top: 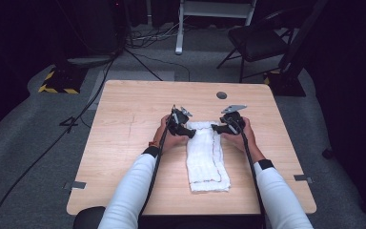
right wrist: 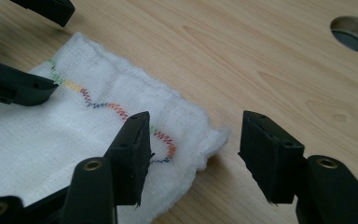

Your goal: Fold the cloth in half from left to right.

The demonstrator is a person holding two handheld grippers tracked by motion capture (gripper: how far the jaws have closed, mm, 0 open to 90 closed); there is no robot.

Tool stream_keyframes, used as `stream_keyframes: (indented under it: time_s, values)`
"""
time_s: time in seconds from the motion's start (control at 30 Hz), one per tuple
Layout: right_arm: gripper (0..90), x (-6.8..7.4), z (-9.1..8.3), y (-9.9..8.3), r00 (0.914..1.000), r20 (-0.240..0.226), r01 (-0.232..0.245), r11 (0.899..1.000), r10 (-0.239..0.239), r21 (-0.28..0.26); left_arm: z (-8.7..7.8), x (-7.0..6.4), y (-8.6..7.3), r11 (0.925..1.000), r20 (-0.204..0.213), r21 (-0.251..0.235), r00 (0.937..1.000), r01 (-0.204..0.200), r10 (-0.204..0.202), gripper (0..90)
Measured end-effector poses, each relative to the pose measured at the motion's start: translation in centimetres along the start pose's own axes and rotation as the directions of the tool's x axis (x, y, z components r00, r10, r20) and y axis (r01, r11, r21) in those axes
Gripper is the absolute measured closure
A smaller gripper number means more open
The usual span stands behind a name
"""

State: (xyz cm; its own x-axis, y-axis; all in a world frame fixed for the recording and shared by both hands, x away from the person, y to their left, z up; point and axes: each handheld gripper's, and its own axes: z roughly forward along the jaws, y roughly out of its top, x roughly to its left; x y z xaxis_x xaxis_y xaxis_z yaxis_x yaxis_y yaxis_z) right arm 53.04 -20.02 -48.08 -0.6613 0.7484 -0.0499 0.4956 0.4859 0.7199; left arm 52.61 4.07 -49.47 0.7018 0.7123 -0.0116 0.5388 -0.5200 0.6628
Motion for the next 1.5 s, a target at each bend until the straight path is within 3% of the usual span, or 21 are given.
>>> stream_keyframes:
  time_s: [0.07,0.27,0.43,0.6,0.73,0.8,0.9,1.0,1.17,1.43,1.5]
  values:
    - [43.3,0.0,0.5,0.0,0.9999,-0.008,-0.008,1.0,0.008,0.005,0.1,0.2,-0.1,0.9998,0.019,-0.002,0.9996,0.02,-0.02,20.5]
    - [40.6,0.3,1.7,0.4,0.9997,-0.016,-0.016,0.999,0.016,0.042,0.1,0.3,0.0,1.0,0.032,0.006,0.9995,0.003,-0.003,20.8]
    - [41.1,-0.2,2.0,0.3,0.996,-0.056,-0.067,0.997,0.07,0.05,0.1,0.4,0.1,0.9999,0.049,0.016,0.9988,-0.006,0.005,22.7]
    - [59.7,0.1,2.0,0.5,0.9937,-0.101,-0.044,0.998,0.049,0.053,-0.1,0.1,0.3,0.9987,0.111,0.015,0.9927,-0.048,0.046,44.2]
    - [73.4,0.2,2.0,0.6,0.9887,-0.141,-0.044,0.998,0.051,0.054,-0.2,0.2,0.4,0.9986,0.146,0.013,0.988,-0.052,0.05,58.0]
    - [77.7,0.4,1.9,0.6,0.988,-0.148,-0.035,0.998,0.043,0.058,-0.1,0.3,0.4,0.999,0.174,0.006,0.9838,-0.044,0.043,68.7]
    - [79.8,0.7,1.9,0.9,0.9916,-0.129,0.006,0.998,0.002,0.064,0.1,0.4,0.6,0.9992,0.188,0.005,0.9814,-0.039,0.038,76.1]
    - [81.0,0.9,1.9,1.0,0.9945,-0.101,0.033,0.997,-0.027,0.064,0.1,0.4,0.8,0.9985,0.171,0.01,0.9839,-0.054,0.052,78.8]
    - [81.7,1.0,1.6,1.3,0.9978,-0.052,0.041,0.999,-0.04,0.022,0.3,0.3,1.5,0.9962,0.085,0.005,0.9926,-0.087,0.086,80.5]
    - [82.3,0.9,0.4,2.2,0.9981,0.018,0.059,0.996,-0.058,-0.063,-0.4,0.9,3.0,0.997,0.045,-0.067,0.9981,-0.038,0.041,80.8]
    - [82.3,0.8,-0.1,2.5,0.9981,0.024,0.058,0.995,-0.056,-0.08,-0.8,0.9,3.4,0.9962,0.034,-0.068,0.9979,-0.053,0.056,80.8]
